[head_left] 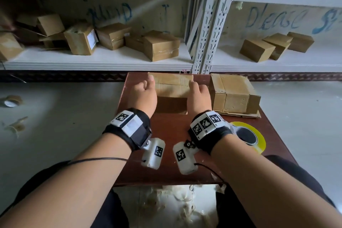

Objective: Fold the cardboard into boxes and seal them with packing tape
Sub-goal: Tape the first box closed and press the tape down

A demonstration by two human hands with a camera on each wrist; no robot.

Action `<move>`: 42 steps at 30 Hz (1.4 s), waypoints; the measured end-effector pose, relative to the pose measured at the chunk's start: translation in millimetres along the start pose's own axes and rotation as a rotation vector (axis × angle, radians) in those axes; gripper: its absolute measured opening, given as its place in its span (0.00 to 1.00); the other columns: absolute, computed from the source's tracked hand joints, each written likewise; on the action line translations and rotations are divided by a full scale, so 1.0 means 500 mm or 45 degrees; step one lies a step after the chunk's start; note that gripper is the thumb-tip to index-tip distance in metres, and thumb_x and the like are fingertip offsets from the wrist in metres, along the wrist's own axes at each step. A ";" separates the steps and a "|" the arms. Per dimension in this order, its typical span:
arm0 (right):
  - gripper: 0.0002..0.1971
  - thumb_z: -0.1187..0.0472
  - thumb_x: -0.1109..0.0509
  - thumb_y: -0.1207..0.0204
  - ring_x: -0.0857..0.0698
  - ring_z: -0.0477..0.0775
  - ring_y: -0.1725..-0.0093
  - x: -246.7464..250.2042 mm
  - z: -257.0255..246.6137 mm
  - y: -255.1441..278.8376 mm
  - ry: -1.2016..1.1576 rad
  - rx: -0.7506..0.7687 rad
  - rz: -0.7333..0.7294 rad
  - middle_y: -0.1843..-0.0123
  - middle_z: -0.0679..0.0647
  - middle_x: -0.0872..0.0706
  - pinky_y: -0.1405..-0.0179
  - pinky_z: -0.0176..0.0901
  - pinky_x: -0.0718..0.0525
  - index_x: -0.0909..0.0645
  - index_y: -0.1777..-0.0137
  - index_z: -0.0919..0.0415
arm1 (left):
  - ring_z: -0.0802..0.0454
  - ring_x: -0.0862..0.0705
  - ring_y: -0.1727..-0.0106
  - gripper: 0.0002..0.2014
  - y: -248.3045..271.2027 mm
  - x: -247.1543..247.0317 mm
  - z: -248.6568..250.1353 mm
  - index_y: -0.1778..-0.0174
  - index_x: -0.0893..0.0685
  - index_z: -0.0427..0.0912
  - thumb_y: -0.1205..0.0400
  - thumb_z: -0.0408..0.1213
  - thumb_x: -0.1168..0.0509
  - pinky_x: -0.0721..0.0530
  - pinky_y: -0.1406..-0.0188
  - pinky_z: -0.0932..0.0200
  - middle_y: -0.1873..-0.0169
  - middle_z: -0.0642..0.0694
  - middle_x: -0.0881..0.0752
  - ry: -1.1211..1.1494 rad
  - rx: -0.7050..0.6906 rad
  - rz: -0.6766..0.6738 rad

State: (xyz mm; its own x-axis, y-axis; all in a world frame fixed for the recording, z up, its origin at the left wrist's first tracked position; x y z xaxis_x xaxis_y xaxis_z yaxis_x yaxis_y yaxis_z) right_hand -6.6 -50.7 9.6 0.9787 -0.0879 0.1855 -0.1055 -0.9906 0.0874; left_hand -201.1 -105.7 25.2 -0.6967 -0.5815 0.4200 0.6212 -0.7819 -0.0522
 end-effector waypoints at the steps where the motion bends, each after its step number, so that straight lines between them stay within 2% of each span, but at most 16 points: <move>1: 0.20 0.41 0.41 0.11 0.23 0.42 0.58 0.006 -0.008 0.014 -0.006 0.001 -0.012 0.55 0.46 0.21 0.50 0.48 0.28 0.23 0.38 0.59 | 0.40 0.23 0.65 0.30 0.011 0.006 0.010 0.70 0.28 0.40 0.08 0.57 0.47 0.29 0.62 0.52 0.74 0.45 0.24 0.009 -0.036 -0.008; 3: 0.26 0.34 0.39 0.14 0.20 0.41 0.55 0.017 -0.023 0.041 -0.013 0.008 -0.030 0.52 0.45 0.20 0.48 0.47 0.24 0.26 0.36 0.57 | 0.41 0.20 0.63 0.29 0.031 0.023 0.028 0.63 0.21 0.36 0.08 0.57 0.48 0.27 0.60 0.51 0.71 0.43 0.20 -0.008 -0.125 0.002; 7: 0.32 0.31 0.33 0.19 0.21 0.39 0.54 0.041 -0.043 0.089 0.147 0.129 -0.052 0.51 0.40 0.22 0.61 0.30 0.29 0.31 0.29 0.57 | 0.40 0.15 0.53 0.28 0.079 0.049 0.036 0.54 0.16 0.36 0.09 0.58 0.47 0.20 0.54 0.50 0.62 0.41 0.13 0.015 -0.215 0.040; 9: 0.39 0.29 0.31 0.22 0.19 0.39 0.48 0.050 -0.044 0.105 0.214 0.206 -0.067 0.45 0.40 0.19 0.53 0.29 0.27 0.34 0.22 0.56 | 0.39 0.14 0.37 0.32 0.100 0.039 0.028 0.41 0.13 0.34 0.11 0.62 0.45 0.17 0.38 0.49 0.44 0.37 0.10 0.057 -0.176 -0.021; 11: 0.46 0.27 0.28 0.26 0.19 0.43 0.35 0.066 -0.049 0.114 0.230 0.267 -0.047 0.34 0.43 0.18 0.39 0.34 0.25 0.34 0.17 0.56 | 0.45 0.23 0.20 0.36 0.119 0.020 0.031 0.23 0.20 0.36 0.13 0.65 0.43 0.29 0.22 0.57 0.23 0.41 0.19 0.048 -0.176 -0.090; 13: 0.46 0.26 0.26 0.29 0.21 0.43 0.33 0.079 -0.055 0.108 0.257 0.303 -0.002 0.33 0.42 0.21 0.34 0.37 0.26 0.32 0.19 0.54 | 0.50 0.30 0.15 0.40 0.126 0.003 0.037 0.15 0.29 0.40 0.14 0.66 0.41 0.37 0.24 0.63 0.16 0.45 0.26 0.021 -0.200 -0.104; 15: 0.39 0.25 0.24 0.32 0.19 0.44 0.37 0.083 -0.060 0.094 0.301 0.323 0.036 0.39 0.41 0.20 0.37 0.40 0.23 0.30 0.31 0.49 | 0.50 0.31 0.15 0.41 0.119 -0.014 0.039 0.13 0.32 0.40 0.15 0.66 0.39 0.36 0.23 0.62 0.16 0.44 0.28 0.024 -0.209 -0.099; 19: 0.41 0.22 0.23 0.37 0.14 0.52 0.41 0.067 -0.055 0.064 0.343 0.360 0.089 0.40 0.48 0.17 0.41 0.54 0.13 0.32 0.39 0.51 | 0.48 0.21 0.22 0.42 0.082 -0.034 0.034 0.20 0.23 0.46 0.21 0.74 0.39 0.25 0.20 0.48 0.24 0.47 0.18 0.090 -0.166 -0.041; 21: 0.34 0.27 0.25 0.28 0.14 0.55 0.41 0.052 -0.053 0.050 0.351 0.377 0.082 0.39 0.51 0.16 0.40 0.55 0.14 0.32 0.39 0.52 | 0.49 0.17 0.28 0.43 0.066 -0.032 0.037 0.25 0.19 0.47 0.25 0.78 0.38 0.19 0.26 0.45 0.30 0.49 0.13 0.109 -0.173 -0.002; 23: 0.25 0.35 0.32 0.17 0.15 0.58 0.42 0.041 -0.055 0.034 0.354 0.394 0.073 0.41 0.54 0.16 0.41 0.53 0.17 0.31 0.37 0.55 | 0.48 0.18 0.27 0.48 0.055 -0.029 0.036 0.23 0.22 0.45 0.29 0.79 0.35 0.20 0.26 0.46 0.28 0.48 0.15 0.078 -0.138 0.011; 27: 0.16 0.46 0.42 0.08 0.14 0.60 0.51 0.036 -0.056 0.015 0.292 0.404 0.071 0.54 0.49 0.16 0.49 0.53 0.17 0.27 0.34 0.59 | 0.51 0.14 0.35 0.48 0.037 -0.015 0.037 0.32 0.18 0.48 0.36 0.83 0.34 0.14 0.35 0.45 0.38 0.52 0.11 0.061 -0.200 0.083; 30: 0.15 0.49 0.43 0.07 0.14 0.58 0.51 0.046 -0.056 0.017 0.208 0.369 0.113 0.55 0.47 0.16 0.46 0.54 0.16 0.24 0.35 0.59 | 0.51 0.15 0.32 0.41 0.030 -0.008 0.055 0.29 0.17 0.49 0.27 0.78 0.36 0.16 0.33 0.47 0.35 0.53 0.12 0.004 -0.303 0.100; 34: 0.19 0.41 0.35 0.12 0.18 0.47 0.56 0.047 -0.069 0.039 0.156 0.369 0.069 0.54 0.46 0.18 0.48 0.47 0.20 0.29 0.37 0.57 | 0.52 0.13 0.43 0.28 0.019 0.018 0.076 0.42 0.11 0.44 0.16 0.66 0.37 0.15 0.40 0.52 0.47 0.50 0.09 0.039 -0.422 0.137; 37: 0.32 0.31 0.25 0.25 0.15 0.50 0.44 0.057 -0.089 0.063 0.188 0.455 0.082 0.42 0.49 0.16 0.43 0.47 0.18 0.33 0.39 0.52 | 0.53 0.27 0.70 0.27 0.029 0.030 0.089 0.66 0.23 0.37 0.12 0.58 0.39 0.28 0.67 0.53 0.76 0.48 0.24 0.108 -0.470 0.151; 40: 0.28 0.33 0.26 0.22 0.13 0.54 0.45 0.076 -0.115 0.073 0.250 0.558 0.137 0.42 0.50 0.14 0.46 0.49 0.16 0.33 0.39 0.53 | 0.54 0.34 0.74 0.28 0.034 0.026 0.088 0.74 0.34 0.41 0.09 0.51 0.41 0.37 0.72 0.54 0.80 0.50 0.33 0.165 -0.452 0.186; 42: 0.20 0.39 0.33 0.14 0.14 0.53 0.48 0.084 -0.123 0.075 0.284 0.588 0.131 0.44 0.49 0.14 0.50 0.48 0.19 0.30 0.38 0.55 | 0.52 0.29 0.72 0.27 0.029 0.023 0.074 0.73 0.34 0.42 0.09 0.51 0.45 0.34 0.70 0.53 0.77 0.51 0.29 0.151 -0.416 0.247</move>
State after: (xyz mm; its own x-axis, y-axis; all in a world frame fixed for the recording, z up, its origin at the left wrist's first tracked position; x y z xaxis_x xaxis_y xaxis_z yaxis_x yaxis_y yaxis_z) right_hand 19.5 -85.1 81.0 0.9007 -0.2126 0.3789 -0.0612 -0.9255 -0.3737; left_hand -186.9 -115.4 63.0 -0.6262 -0.7325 0.2671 0.6118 -0.6740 -0.4141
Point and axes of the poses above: each hand's wrist, its own y-axis away from the middle knuckle, its own x-axis out of the back of the hand, z = x × y, the point moved 7 cm from there along -y, towards the middle knuckle
